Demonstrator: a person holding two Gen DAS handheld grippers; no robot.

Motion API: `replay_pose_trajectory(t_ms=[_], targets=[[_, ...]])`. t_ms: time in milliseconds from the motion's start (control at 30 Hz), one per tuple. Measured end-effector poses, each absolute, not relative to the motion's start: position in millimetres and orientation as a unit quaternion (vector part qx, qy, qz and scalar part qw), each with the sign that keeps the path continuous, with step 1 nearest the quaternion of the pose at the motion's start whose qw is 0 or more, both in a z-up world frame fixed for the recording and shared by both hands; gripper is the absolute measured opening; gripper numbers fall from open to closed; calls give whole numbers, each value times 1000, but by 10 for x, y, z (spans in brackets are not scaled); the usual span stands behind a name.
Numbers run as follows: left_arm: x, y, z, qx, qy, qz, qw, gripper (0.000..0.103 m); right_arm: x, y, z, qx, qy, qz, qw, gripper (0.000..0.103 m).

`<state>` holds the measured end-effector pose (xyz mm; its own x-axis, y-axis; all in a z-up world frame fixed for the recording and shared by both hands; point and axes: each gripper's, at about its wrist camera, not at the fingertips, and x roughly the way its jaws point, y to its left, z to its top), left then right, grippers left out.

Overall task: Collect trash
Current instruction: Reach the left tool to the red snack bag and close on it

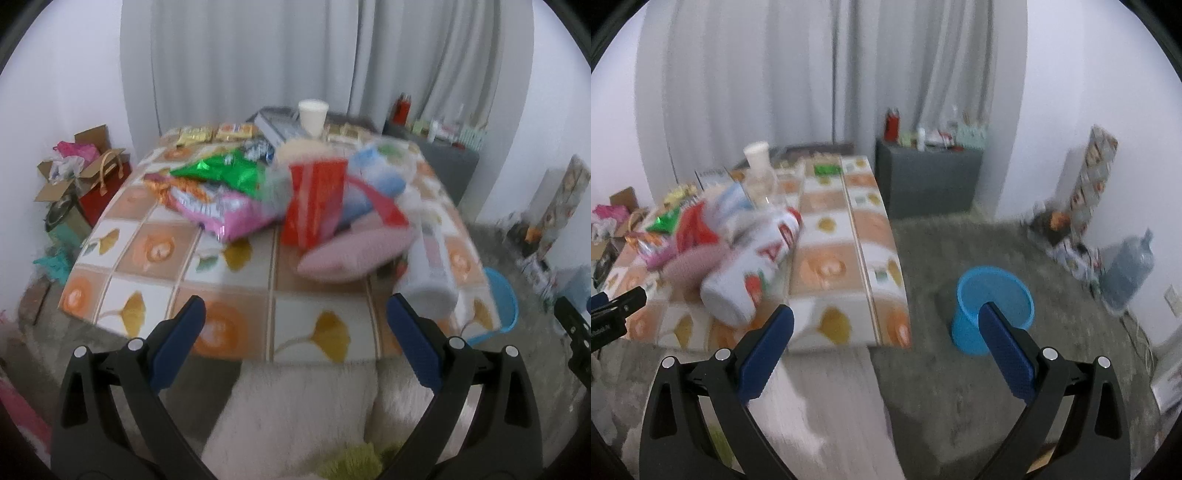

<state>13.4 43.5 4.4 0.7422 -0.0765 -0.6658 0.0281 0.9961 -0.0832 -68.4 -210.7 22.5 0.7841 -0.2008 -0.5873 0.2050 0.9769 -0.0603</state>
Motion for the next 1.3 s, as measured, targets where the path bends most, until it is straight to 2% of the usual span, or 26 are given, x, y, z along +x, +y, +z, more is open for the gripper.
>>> replay_pose_trajectory(t_ms=[367,533,667,800,933,1100,1300], targets=[[371,673,223,-49,268,-114,955,94,-298,-1925,235,14,288,-12,958,98],[628,658,265,-66,275,-152,947,94,-106,-1936,158,40,310,16,950,98],[896,567,221,-49,288,-158,943,90,60,-1993,134,71,321,41,944,96],[1197,441,82,-15,318,-141,937,77,264,-2089,89,113,332,64,934,91],[1434,350,-42,11,346,-136,928,72,465,-2177,14,152,348,88,921,84],[1651,349,-180,21,378,-125,917,54,627,-2235,-21,181,353,105,912,82],[1693,400,-211,19,379,-125,917,41,720,-2259,-68,193,361,110,906,79]])
